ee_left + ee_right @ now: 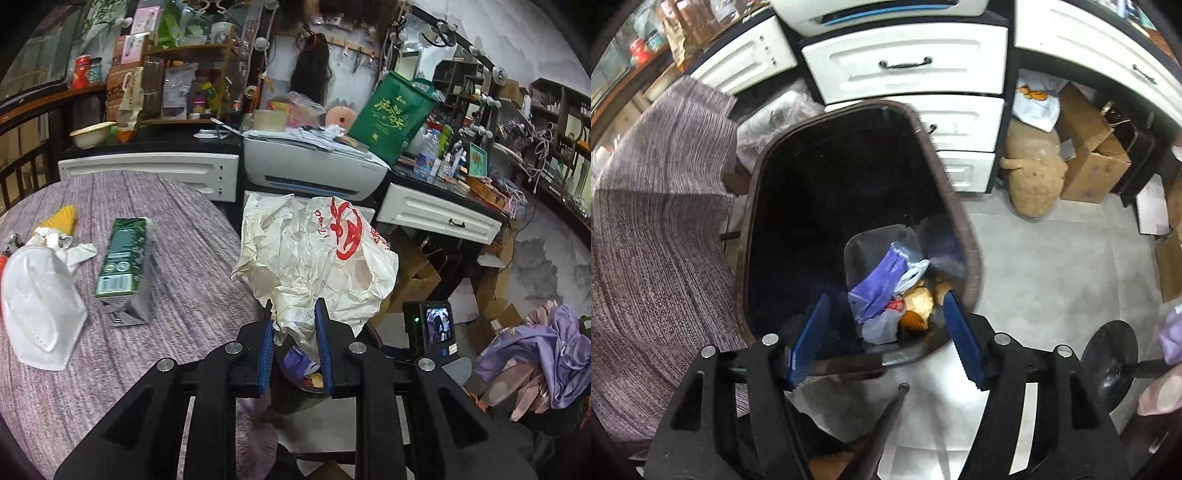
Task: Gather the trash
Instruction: 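Move the white red-printed bag over the bin and open the left tool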
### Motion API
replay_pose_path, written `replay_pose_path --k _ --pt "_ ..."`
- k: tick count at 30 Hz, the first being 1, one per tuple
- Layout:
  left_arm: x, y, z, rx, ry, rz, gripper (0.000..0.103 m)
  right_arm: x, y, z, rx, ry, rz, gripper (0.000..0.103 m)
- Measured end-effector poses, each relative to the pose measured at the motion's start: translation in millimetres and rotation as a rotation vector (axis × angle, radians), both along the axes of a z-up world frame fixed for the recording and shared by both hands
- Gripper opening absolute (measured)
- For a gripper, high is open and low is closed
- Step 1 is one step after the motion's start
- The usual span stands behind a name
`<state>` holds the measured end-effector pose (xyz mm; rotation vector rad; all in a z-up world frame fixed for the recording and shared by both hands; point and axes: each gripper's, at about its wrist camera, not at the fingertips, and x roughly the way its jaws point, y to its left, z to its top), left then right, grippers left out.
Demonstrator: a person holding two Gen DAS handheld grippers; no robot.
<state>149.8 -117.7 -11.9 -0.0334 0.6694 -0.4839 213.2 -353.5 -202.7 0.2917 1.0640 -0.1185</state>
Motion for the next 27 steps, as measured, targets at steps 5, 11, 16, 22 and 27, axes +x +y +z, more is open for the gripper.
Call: replay_pose_path --k 5,11,16,22,27 --pt "4.2 -25.6 -11.6 0.023 0.029 -0.056 0.021 -19.3 -24.6 18.7 -0.026 -0.051 -0.071 0.067" --pt "12.1 -60.3 -35.2 0.089 0.064 -0.108 0.021 -46.3 -65.5 40.8 -0.03 -0.104 -0.193 0.068" --pt "22.5 -81.9 -55.4 0.156 0.087 -0.125 0.021 -60.8 -93.8 45.8 -0.018 -0.12 -0.269 0.076" --pt "38.6 -106.7 -74.5 0.236 0.109 -0.132 0.021 -66.7 -101.7 43.0 -0.011 -0.111 -0.279 0.076" --pt "47.3 -122.6 -93.1 0.296 0.127 -0.13 0.021 -69.4 -101.4 45.1 -0.003 -0.122 -0.274 0.076"
